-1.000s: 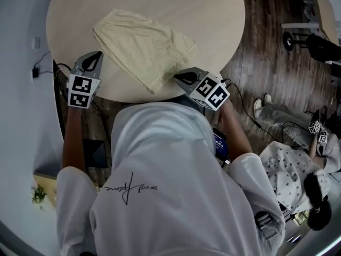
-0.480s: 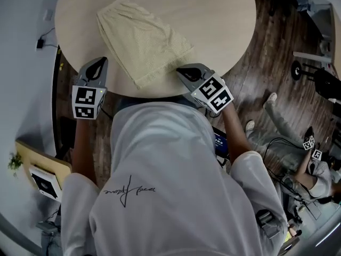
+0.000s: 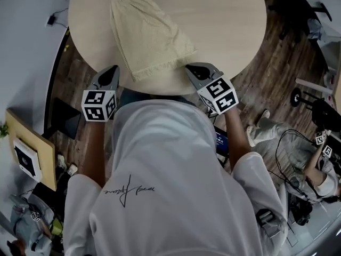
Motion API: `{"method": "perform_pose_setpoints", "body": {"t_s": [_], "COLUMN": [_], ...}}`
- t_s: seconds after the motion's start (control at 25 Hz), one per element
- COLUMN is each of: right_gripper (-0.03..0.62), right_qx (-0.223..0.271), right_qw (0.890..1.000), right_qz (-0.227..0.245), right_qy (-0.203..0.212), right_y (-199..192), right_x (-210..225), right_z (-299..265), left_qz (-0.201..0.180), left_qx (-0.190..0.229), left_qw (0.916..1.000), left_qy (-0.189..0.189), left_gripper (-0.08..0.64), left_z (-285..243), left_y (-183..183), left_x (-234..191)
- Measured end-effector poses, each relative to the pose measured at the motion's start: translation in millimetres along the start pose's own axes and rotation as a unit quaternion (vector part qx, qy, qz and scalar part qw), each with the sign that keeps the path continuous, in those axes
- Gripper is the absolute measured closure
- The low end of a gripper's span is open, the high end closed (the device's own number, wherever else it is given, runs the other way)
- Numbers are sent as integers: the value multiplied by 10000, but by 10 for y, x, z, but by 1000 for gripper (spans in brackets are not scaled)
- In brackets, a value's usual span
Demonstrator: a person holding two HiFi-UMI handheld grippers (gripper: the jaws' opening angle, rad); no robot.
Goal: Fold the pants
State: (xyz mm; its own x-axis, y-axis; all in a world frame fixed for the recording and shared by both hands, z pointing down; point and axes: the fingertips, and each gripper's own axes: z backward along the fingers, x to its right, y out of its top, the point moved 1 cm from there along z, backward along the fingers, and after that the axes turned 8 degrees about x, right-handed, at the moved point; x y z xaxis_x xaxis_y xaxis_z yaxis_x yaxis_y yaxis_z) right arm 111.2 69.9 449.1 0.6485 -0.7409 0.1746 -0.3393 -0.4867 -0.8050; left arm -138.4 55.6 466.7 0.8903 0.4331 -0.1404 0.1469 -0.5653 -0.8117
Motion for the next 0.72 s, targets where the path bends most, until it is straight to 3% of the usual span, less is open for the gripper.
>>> {"method": "perform_pose_setpoints", "body": {"t_s": [0.28, 0.44, 0.52, 0.72], "right_gripper": [594, 594, 594, 594], "right_qx": [228, 149, 119, 87], "right_qw": [9994, 9992, 9989, 9976], "right_qz": [-92, -106, -215, -353], "right_qy": [-260, -359, -389, -583], "right_y": [50, -4, -21, -30], "right_x": [212, 299, 332, 420], "right_z": [-1, -54, -68, -94], "left_qz": [1278, 2165, 2346, 2355], "left_qx": [-261, -277, -352, -643], "left_qw": [9912, 9757, 9712, 9685], "left_qy": [247, 190, 234, 498], "left_gripper": [502, 502, 502, 469], "left_z": [-8, -100, -146, -259], "left_y": [-362, -497, -556, -737], "left_x": [253, 374, 390, 407]}}
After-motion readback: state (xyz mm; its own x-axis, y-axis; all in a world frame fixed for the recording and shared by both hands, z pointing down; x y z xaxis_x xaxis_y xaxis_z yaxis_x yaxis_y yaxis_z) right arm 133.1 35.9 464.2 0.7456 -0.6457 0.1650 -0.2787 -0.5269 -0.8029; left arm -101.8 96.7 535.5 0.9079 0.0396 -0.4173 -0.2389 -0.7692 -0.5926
